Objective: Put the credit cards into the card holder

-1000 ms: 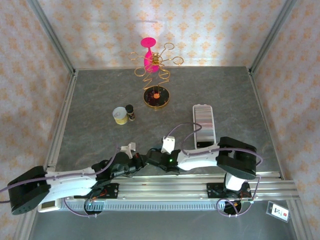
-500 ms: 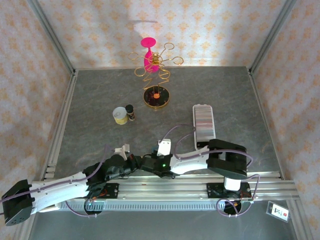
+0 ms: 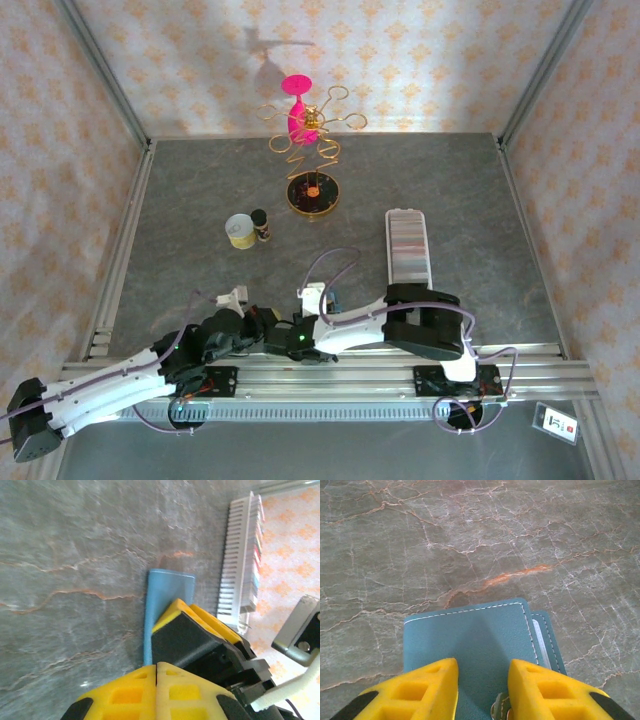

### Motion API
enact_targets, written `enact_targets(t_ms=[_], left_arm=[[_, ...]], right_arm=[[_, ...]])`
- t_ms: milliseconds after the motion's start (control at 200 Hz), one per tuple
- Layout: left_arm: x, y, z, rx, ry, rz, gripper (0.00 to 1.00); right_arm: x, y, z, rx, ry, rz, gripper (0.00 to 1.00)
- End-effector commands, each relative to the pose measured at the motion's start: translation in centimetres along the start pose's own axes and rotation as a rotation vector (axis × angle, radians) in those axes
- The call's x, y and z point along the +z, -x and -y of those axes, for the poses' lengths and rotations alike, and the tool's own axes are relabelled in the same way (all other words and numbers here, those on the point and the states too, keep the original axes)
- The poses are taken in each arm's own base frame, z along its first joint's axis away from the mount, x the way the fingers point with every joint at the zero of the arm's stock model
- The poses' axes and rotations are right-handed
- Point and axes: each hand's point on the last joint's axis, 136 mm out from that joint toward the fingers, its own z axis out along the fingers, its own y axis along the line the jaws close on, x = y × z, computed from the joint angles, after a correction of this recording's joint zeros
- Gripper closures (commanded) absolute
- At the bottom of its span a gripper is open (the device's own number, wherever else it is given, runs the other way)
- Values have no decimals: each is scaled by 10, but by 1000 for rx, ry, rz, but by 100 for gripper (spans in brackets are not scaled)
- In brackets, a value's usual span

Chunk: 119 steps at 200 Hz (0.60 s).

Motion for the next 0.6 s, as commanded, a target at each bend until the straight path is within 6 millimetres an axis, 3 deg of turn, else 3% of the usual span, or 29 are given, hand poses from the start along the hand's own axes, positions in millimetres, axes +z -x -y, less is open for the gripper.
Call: enact_targets(t_ms=[0, 95, 305, 415, 591], left_arm=[[-8, 8, -18, 55, 128, 38, 100], [-9, 8, -15, 66, 155, 30, 100], [-13, 19, -14, 71, 178, 83, 100], [-12, 18, -12, 56, 155, 82, 100], [-4, 8, -11, 33, 137, 36, 100]], right_arm=[[8, -188, 45, -150, -79, -728, 65], [3, -167, 25, -19, 45, -693, 63], [-6, -88, -3, 174, 199, -559, 62], [-12, -52, -18, 260, 304, -528, 54], [-18, -19, -26, 293, 352, -500, 54]])
